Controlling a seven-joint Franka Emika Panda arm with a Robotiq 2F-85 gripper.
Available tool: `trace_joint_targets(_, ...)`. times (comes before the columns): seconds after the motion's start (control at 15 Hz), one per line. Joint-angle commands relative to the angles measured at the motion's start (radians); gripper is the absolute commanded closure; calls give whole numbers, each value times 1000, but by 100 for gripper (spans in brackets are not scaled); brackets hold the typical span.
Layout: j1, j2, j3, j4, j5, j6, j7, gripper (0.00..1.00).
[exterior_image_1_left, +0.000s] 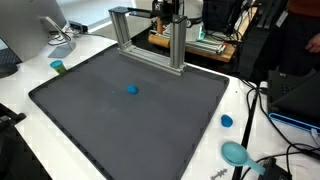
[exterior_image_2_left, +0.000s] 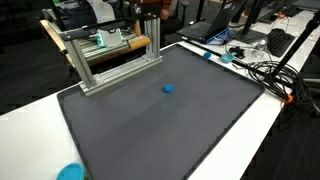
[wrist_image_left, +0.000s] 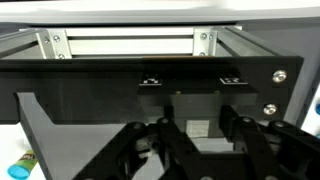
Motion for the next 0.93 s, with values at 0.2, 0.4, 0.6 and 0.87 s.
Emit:
trace_joint_targets(0.2, 25, 10, -2, 0, 24, -5, 1, 62)
trace_joint_targets(0.4, 24, 13, -3, -1, 25, -6, 2, 66)
trace_joint_targets(0.6, 24, 18, -1, -1, 24, -8, 3, 57)
trace_joint_targets(0.87, 25, 25, 2, -2, 22, -8, 5, 42)
